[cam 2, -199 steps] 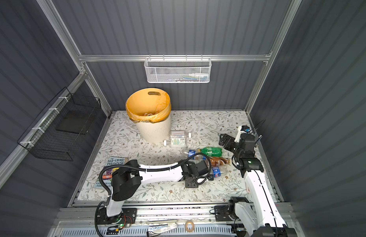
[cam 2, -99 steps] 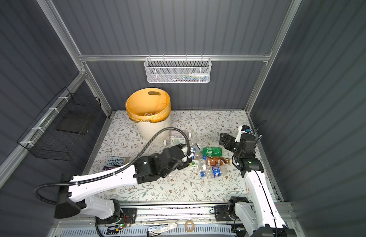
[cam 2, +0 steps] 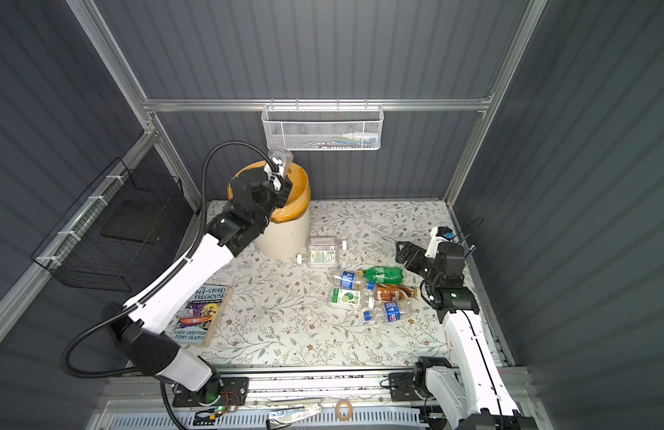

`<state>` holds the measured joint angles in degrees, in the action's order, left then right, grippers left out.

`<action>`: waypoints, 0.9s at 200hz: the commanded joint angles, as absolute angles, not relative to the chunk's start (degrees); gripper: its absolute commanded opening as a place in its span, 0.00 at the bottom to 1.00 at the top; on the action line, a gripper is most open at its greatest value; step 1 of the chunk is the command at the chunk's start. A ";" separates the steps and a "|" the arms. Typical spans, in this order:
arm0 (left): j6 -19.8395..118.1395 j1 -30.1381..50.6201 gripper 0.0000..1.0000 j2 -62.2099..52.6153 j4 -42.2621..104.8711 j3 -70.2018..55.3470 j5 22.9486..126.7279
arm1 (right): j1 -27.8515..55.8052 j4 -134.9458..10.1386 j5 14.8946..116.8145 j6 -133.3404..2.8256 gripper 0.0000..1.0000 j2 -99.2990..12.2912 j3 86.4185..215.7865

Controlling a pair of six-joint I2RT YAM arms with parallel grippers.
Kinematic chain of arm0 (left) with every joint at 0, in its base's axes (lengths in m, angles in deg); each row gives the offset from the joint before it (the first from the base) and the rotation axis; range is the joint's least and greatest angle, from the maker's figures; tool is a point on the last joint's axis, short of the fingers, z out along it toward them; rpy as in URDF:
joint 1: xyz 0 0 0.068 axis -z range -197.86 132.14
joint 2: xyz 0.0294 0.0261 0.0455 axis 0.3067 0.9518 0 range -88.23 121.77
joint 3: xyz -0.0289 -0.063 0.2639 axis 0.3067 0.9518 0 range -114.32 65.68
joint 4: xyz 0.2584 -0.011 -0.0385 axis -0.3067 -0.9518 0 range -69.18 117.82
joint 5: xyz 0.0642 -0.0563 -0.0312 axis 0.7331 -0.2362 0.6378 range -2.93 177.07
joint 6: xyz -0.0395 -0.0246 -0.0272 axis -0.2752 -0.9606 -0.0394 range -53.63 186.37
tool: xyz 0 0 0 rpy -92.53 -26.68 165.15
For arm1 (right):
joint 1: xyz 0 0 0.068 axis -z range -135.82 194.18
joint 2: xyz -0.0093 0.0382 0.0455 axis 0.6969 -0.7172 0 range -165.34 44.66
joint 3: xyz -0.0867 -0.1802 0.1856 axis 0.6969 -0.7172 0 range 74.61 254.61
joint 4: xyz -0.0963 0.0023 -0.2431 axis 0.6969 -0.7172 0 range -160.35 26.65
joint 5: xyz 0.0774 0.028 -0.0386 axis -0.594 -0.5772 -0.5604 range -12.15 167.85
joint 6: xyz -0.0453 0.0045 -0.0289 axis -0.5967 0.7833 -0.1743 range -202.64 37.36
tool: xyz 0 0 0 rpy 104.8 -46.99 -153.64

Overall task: Throw the plastic bottles in the bin
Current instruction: Throw the plastic bottle into the trash bin.

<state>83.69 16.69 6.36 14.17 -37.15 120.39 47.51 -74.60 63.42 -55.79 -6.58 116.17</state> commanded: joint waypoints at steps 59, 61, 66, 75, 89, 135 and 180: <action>70.15 17.60 1.00 -1.06 6.23 -33.80 118.28 | 47.61 -76.83 64.06 -57.08 0.99 -4.97 116.46; 70.15 17.75 1.00 -1.48 6.34 -33.33 118.34 | 47.61 -76.85 64.01 -57.05 0.99 -5.14 116.56; 70.13 17.98 1.00 -2.47 6.32 -32.41 118.43 | 47.61 -76.83 63.90 -56.96 0.99 -5.61 116.61; 70.12 18.59 1.00 -4.30 6.64 -30.38 118.22 | 47.61 -76.91 63.51 -56.62 0.99 -6.59 116.87; 70.90 20.29 1.00 -7.33 8.48 -25.65 117.42 | 47.61 -76.94 63.00 -56.04 0.99 -7.85 117.13; 76.39 29.98 1.00 -8.46 7.28 -15.91 116.88 | 47.38 -76.61 62.74 -55.30 0.99 -9.21 117.24; 78.83 40.96 1.00 0.44 4.15 -13.23 112.93 | 47.43 -76.60 63.32 -54.79 0.99 -9.74 117.17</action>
<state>75.69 35.75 -4.20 6.96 -13.24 115.73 47.51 -76.37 63.02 -55.57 -9.32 116.26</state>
